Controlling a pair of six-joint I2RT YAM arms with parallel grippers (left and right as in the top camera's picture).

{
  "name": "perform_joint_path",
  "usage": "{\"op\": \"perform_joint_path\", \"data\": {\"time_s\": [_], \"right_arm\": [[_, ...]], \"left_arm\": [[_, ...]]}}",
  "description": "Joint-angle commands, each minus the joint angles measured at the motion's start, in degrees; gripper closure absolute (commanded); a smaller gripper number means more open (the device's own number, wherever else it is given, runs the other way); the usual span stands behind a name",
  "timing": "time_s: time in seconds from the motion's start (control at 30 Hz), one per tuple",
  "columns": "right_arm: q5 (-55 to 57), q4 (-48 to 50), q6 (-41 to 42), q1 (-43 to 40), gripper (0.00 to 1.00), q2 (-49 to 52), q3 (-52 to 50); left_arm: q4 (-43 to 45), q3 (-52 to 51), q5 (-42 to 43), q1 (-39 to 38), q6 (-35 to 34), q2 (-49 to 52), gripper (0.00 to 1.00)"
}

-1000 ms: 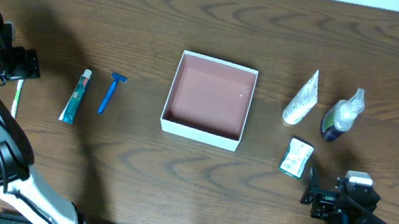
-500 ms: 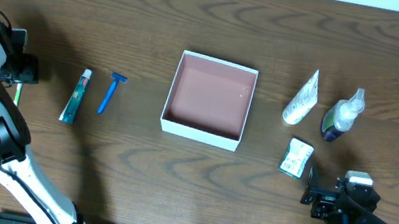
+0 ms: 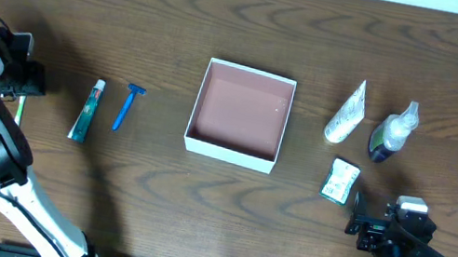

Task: Pack container
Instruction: 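Reach left gripper to the green toothbrush and grasp its handle, then lift toothbrush with left gripper and lower it into the white box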

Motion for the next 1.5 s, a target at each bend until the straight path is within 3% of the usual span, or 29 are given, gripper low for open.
{"op": "perform_joint_path", "data": {"time_s": [0.0,0.5,0.63,0.73,1.0,1.13,1.3,1.47], "right_arm": [[-0.24,-0.04,-0.74,-0.37,0.01,-0.22,-0.15],[-0.24,-0.04,-0.74,-0.37,0.01,-0.22,-0.15],[-0.24,-0.04,-0.74,-0.37,0.01,-0.22,-0.15],[-0.24,-0.04,-0.74,-0.37,0.01,-0.22,-0.15],[-0.24,-0.04,-0.74,-0.37,0.01,-0.22,-0.15],[-0.24,-0.04,-0.74,-0.37,0.01,-0.22,-0.15],[-0.24,-0.04,-0.74,-0.37,0.01,-0.22,-0.15],[-0.24,-0.04,-0.74,-0.37,0.01,-0.22,-0.15]], "left_arm": [[-0.42,-0.66,1.38,2.03,-0.22,1.16,0.39],[-1.33,-0.9,3.1,2.91,-2.69,1.16,0.47],[-1.57,-0.94,3.76,2.36,-2.69,1.16,0.6],[-1.57,-0.94,4.13,1.84,-2.69,1.16,0.63],[-3.37,-0.94,4.17,-0.52,-3.13,1.16,0.87],[-4.83,-0.96,4.2,-1.22,-5.35,1.16,0.94],[-6.03,-0.94,4.48,-1.31,-8.76,0.37,0.94],[-7.45,-0.81,11.32,-1.66,-9.6,-4.98,0.94]]}}
